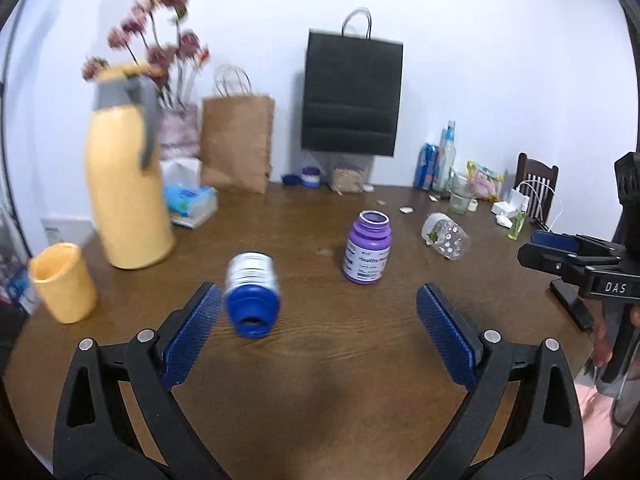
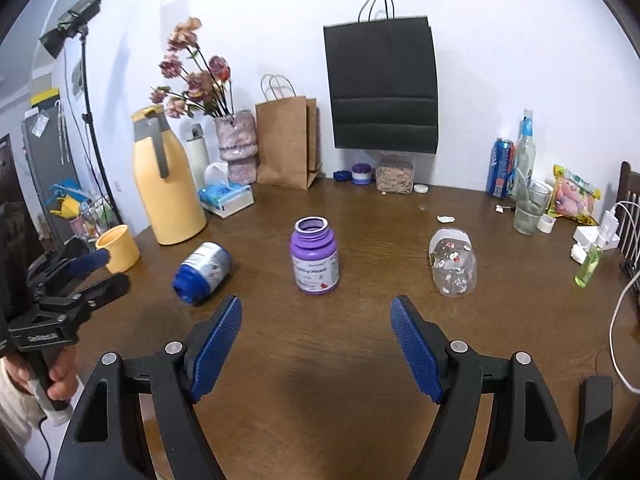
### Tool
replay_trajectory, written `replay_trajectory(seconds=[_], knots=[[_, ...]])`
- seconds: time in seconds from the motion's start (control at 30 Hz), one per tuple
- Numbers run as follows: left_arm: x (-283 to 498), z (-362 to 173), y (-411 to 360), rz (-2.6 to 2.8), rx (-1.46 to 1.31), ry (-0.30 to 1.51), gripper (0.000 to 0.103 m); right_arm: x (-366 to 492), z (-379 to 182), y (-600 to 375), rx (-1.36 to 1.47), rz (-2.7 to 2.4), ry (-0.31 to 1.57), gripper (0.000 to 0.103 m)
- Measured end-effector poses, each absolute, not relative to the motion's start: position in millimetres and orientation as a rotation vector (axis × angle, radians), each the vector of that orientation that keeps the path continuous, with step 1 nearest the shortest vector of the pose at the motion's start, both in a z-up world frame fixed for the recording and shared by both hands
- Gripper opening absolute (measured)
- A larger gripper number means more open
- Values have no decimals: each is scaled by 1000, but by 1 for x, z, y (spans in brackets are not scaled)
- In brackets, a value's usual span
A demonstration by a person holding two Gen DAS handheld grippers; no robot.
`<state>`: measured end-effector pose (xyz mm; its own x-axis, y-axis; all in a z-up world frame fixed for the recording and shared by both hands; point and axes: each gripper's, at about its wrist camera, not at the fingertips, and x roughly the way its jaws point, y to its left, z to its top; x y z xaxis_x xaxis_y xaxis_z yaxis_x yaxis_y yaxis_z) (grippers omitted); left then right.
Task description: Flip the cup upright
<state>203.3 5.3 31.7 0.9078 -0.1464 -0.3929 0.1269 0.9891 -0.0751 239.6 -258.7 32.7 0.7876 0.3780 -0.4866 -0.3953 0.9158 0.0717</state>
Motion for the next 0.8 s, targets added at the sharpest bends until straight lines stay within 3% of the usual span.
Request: replay_trajectory(seconds=[0.4,0.5,0.6,0.8], knots=[[42,6,10,-45,-43,320,102,101,-11,-259,-10,421,478,81],[22,-1,8,-47,-53,338,102,64,-24,-265,67,418,464,81],[7,-3,1,-58,-41,347,102,37,-35,-258,62,425,448,90],[-10,-5,-5,-55,-37,306,103,33,-38,-248,49,457,448,90]])
